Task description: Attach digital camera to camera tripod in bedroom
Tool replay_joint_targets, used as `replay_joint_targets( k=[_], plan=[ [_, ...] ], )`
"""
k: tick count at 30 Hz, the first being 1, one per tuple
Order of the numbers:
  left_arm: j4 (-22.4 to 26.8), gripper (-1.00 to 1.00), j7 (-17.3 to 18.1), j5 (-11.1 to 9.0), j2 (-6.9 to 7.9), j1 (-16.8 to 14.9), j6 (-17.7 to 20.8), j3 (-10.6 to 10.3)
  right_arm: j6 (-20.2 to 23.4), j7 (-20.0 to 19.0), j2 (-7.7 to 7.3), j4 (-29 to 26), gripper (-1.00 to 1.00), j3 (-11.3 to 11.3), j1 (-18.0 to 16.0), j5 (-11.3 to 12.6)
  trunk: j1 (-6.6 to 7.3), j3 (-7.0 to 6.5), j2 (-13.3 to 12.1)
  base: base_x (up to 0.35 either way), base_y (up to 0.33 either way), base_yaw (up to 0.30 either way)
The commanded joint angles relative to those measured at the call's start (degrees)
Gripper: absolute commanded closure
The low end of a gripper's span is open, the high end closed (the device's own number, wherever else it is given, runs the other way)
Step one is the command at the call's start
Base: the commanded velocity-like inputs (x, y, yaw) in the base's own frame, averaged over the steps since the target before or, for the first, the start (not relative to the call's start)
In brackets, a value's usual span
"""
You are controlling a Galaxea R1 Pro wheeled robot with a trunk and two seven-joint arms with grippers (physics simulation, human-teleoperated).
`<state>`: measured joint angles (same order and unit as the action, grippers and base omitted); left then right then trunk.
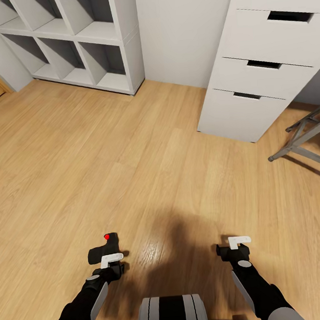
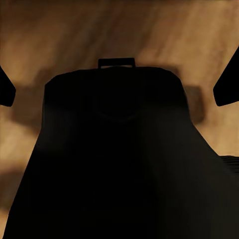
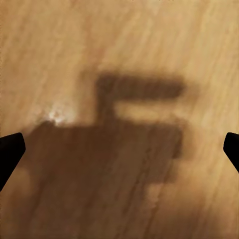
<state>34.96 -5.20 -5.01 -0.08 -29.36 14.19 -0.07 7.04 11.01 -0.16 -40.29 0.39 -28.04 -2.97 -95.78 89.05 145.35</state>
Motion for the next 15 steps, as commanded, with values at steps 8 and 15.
replay_joint_targets(
  k=[8, 15],
  plan=[
    [0.11, -1.0, -0.25, -0.53, -0.01, 0.01, 0.31, -0.01, 0.44, 0.15, 0.0, -0.13, -1.0, 0.05, 0.0, -0.32, 0.01, 0.03, 0.01, 0.0, 0.0, 0.0],
    [-4.27, -1.0, -0.25, -0.38, -0.03, 0.03, 0.03, 0.25, 0.38, 0.15, -0.01, -0.12, -1.0, 0.05, 0.0, -0.37, 0.01, 0.03, 0.01, 0.0, 0.0, 0.0]
  ],
)
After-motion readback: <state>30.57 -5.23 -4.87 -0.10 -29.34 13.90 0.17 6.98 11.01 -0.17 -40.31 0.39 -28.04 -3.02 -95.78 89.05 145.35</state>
